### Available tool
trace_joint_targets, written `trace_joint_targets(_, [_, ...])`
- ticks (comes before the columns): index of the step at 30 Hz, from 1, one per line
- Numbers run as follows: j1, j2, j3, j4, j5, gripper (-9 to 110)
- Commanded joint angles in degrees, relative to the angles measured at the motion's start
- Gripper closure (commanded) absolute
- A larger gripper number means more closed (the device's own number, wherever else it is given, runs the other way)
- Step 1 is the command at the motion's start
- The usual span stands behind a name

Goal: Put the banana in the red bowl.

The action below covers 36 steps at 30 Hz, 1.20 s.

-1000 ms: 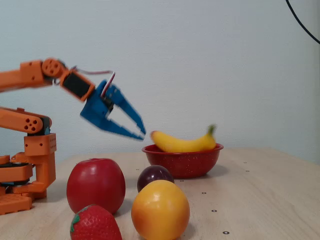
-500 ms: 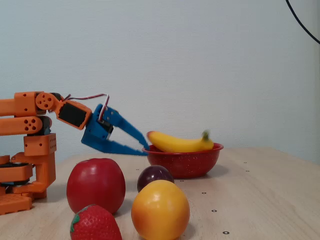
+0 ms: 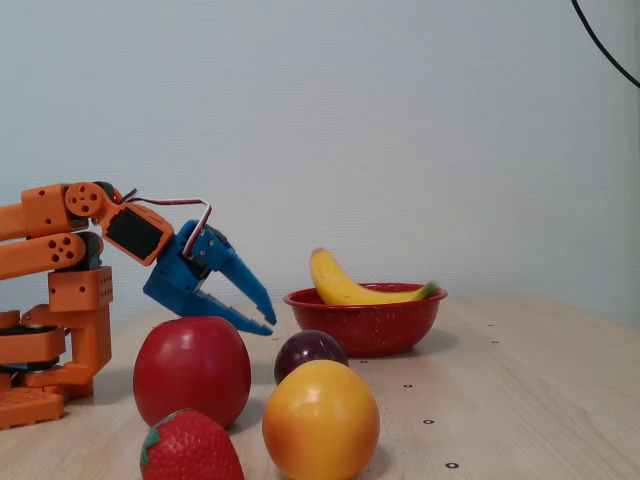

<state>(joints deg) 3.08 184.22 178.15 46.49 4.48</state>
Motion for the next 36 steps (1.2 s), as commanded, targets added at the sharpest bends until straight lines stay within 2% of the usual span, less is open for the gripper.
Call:
trace_joint_targets(1, [0.7,0.88,0.62,0.7,-2.46,101])
trace_joint_targets(12, [0.88,0.88,0.62,3.87,-6.94,101])
trace_joint_targets(36, [0.79,0.79,0.53,3.96,-6.86,101])
